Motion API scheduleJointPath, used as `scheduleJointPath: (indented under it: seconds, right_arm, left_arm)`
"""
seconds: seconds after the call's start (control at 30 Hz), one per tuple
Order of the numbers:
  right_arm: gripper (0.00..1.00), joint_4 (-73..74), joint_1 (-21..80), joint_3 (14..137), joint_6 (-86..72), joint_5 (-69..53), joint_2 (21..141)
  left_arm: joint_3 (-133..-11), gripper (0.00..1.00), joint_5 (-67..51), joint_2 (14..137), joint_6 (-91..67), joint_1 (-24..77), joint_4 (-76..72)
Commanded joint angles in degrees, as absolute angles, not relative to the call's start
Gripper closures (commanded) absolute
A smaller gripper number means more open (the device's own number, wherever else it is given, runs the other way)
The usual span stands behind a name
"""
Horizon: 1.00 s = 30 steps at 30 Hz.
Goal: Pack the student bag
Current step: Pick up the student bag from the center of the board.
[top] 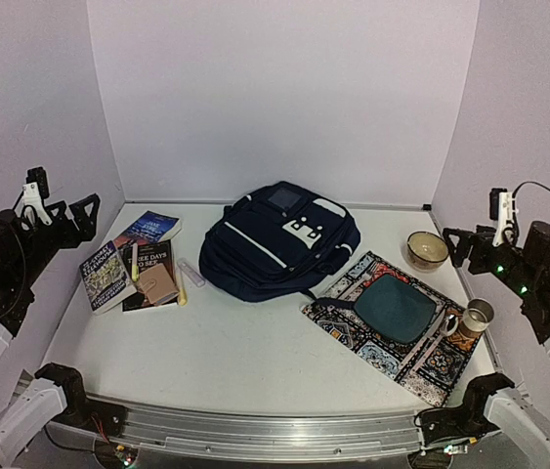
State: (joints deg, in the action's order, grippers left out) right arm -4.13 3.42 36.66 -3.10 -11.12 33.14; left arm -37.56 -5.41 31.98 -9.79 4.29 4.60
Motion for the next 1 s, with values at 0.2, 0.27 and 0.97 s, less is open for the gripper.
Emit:
scheduleJointPath:
  seconds: [0.2, 0.27, 0.97]
  right_arm:
    - [0.02, -9.6, 7.9, 38.5, -7.3, -19.7, 47.6]
    - [0.02, -12.4, 10.5, 38.2, -10.1, -19.0, 51.0]
    - [0.02, -26.2, 30.4, 54.2, -43.8, 3.4, 93.7]
  left_arm:
    - [-38.4, 0.01, -7.0, 34.1, -11.9, 4.1, 4.7]
    - [-38.5, 0.01, -7.7, 34.8, -11.9, 4.1, 4.7]
    - [-39.7, 0.01, -18.2, 42.2, -13.0, 4.2, 4.6]
